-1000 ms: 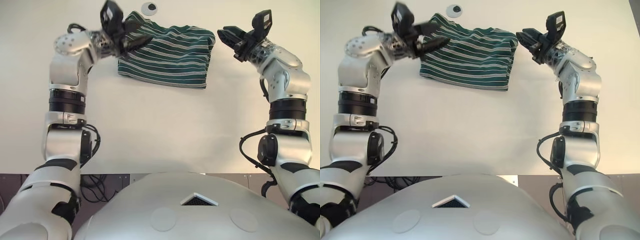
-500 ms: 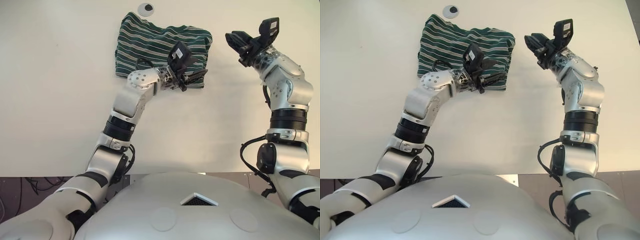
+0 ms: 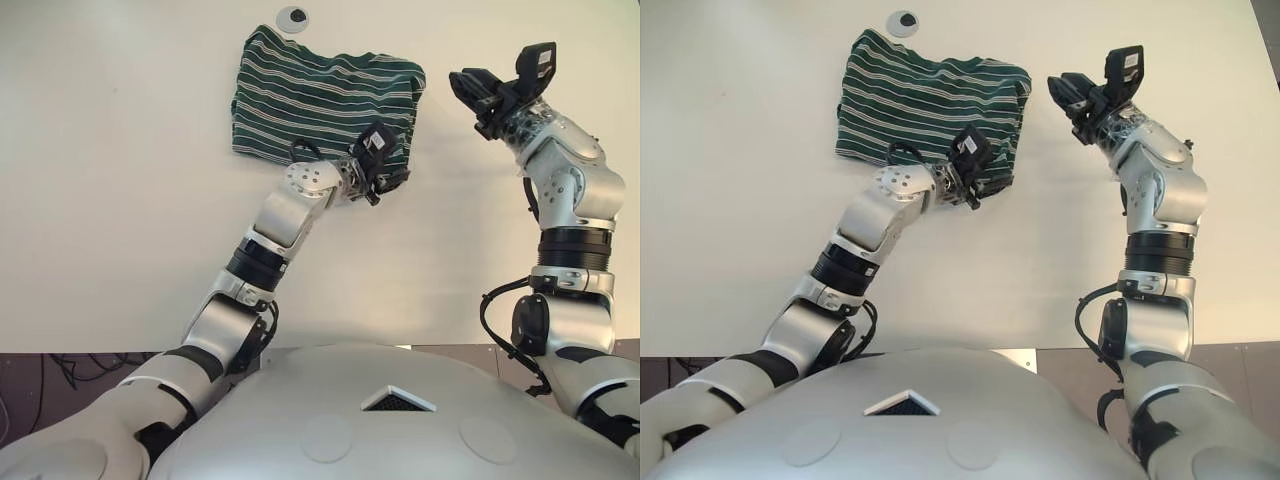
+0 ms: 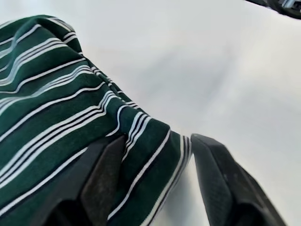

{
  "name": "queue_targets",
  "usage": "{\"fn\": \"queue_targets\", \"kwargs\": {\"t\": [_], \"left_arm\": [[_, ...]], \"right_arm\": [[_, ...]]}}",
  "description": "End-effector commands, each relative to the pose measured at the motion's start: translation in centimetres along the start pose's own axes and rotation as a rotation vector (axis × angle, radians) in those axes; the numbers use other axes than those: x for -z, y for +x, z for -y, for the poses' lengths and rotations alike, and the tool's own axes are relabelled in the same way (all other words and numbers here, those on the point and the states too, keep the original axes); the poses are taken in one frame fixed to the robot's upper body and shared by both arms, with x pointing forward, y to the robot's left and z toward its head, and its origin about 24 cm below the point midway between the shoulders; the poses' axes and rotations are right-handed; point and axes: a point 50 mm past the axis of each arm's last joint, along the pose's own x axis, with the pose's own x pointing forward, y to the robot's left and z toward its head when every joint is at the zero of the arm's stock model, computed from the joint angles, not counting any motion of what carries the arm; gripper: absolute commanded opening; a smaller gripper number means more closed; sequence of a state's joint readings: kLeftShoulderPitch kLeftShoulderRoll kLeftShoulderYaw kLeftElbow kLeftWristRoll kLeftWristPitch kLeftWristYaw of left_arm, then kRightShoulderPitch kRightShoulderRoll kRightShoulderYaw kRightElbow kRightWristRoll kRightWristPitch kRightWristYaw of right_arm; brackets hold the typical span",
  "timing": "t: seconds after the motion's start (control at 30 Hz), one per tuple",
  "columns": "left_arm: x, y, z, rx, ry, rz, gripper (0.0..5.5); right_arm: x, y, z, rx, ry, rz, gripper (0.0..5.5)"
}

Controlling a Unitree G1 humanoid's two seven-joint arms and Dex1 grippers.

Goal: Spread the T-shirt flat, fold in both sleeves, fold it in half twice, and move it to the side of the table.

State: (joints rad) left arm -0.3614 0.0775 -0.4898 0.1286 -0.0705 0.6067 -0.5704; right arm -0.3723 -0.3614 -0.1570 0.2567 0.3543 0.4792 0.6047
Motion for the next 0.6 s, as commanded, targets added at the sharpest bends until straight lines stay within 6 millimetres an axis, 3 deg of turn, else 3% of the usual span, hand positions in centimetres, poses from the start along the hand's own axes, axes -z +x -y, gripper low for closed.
{"fn": "queue_targets", "kwargs": {"t": [0.03, 0.2, 0.3, 0.4, 0.5, 0.6], "left_arm": [[4.1, -3.1, 0.7, 0.132, 0.114, -0.169, 2.52], [7.1, -9.2, 0.5, 0.411, 0.293, -0.278, 2.52], [8.8, -13.6, -1.4, 0.545, 0.390, -0.422, 2.52], [9.6, -16.8, -2.9, 0.639, 0.465, -0.539, 2.52], [9.9, -18.9, -3.8, 0.696, 0.555, -0.601, 2.52], [7.8, -19.1, -3.2, 0.703, 0.537, -0.438, 2.52]], "right_arm": [[-0.6, -0.6, 0.2, 0.018, 0.019, 0.027, 1.32], [-1.1, -2.4, 1.3, 0.055, 0.024, 0.039, 1.32], [-1.5, -2.7, 1.6, 0.059, 0.022, 0.034, 1.32], [-1.5, -2.6, 1.3, 0.042, 0.019, 0.022, 1.32], [-1.3, -2.7, 0.9, 0.020, 0.015, 0.003, 1.32], [-0.5, -2.7, 0.6, 0.004, 0.006, -0.029, 1.32]]}}
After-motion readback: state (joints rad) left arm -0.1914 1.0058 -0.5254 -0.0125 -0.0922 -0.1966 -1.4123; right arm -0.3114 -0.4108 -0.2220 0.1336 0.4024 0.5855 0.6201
